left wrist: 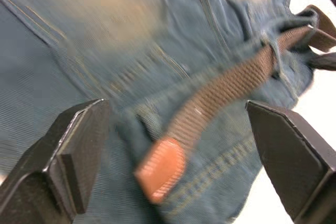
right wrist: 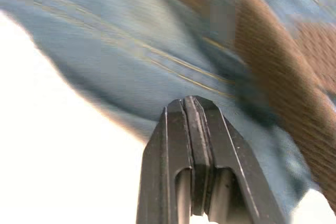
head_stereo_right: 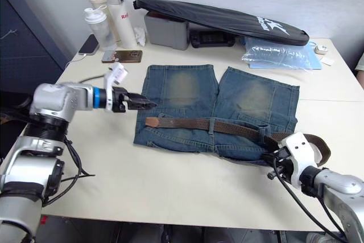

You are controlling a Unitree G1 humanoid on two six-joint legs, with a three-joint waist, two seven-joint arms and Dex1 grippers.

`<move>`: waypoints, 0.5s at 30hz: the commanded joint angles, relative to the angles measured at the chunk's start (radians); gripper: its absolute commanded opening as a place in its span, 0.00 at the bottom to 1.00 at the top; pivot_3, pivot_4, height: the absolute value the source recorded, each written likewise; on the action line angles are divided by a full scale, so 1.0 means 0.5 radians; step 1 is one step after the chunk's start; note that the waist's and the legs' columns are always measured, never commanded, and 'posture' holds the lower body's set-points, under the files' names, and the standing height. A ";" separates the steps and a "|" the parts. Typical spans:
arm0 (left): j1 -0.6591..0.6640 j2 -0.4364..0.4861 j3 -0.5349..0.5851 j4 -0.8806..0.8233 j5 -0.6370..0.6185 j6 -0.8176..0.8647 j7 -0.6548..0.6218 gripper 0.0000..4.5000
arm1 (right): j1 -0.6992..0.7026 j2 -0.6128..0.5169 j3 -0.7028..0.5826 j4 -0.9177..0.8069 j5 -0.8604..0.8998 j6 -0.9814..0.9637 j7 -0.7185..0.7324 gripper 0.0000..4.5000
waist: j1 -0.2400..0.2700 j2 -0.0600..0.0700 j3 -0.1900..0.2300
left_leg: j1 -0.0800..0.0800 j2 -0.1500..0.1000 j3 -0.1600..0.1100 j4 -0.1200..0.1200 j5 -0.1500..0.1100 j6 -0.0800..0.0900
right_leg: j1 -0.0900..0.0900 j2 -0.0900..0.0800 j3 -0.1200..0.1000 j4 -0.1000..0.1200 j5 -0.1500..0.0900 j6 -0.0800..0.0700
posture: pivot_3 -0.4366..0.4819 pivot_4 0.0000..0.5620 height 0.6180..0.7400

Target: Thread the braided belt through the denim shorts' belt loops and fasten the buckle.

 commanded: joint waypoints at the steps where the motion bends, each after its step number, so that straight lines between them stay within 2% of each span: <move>1: -0.043 0.065 0.002 0.039 0.087 -0.234 -0.111 1.00 | -0.088 -0.131 0.019 -0.182 0.013 -0.029 0.111 0.15 | 0.001 0.002 0.001 | 0.000 0.000 0.001 0.000 0.000 0.000 | 0.000 -0.001 0.001 0.000 0.000 0.000 | 0.48 0.27 1.00; 7: 0.035 0.116 -0.070 -0.181 0.106 -0.349 -0.358 1.00 | -0.355 -0.404 0.524 -0.135 -0.412 -0.217 0.197 0.68 | 0.002 0.003 0.002 | -0.001 0.001 0.001 0.000 -0.002 0.002 | -0.002 -0.002 0.001 0.000 0.000 0.000 | 0.48 0.27 1.00; 10: 0.028 0.069 -0.061 -0.143 0.201 -0.486 -0.231 1.00 | -0.558 -0.458 0.903 -0.002 -0.637 -0.245 0.288 0.98 | 0.005 0.003 0.002 | -0.001 0.001 0.001 0.000 -0.002 0.002 | -0.002 -0.003 0.002 0.001 0.000 0.000 | 0.48 0.27 1.00; 12: 0.037 0.048 -0.061 -0.160 0.208 -0.550 -0.261 1.00 | -0.701 -0.418 1.054 0.135 -0.740 -0.245 0.304 0.99 | 0.007 0.002 0.002 | -0.002 0.000 0.000 0.003 -0.003 0.003 | -0.002 -0.003 0.001 0.000 0.000 0.000 | 0.48 0.27 1.00; 15: 0.090 0.071 -0.080 -0.290 0.189 -0.615 -0.385 1.00 | -0.821 -0.393 1.146 0.285 -0.810 -0.232 0.340 0.99 | 0.005 0.003 0.002 | -0.003 0.000 0.001 0.006 -0.003 0.004 | -0.002 -0.004 0.002 0.002 0.000 0.000 | 0.48 0.27 1.00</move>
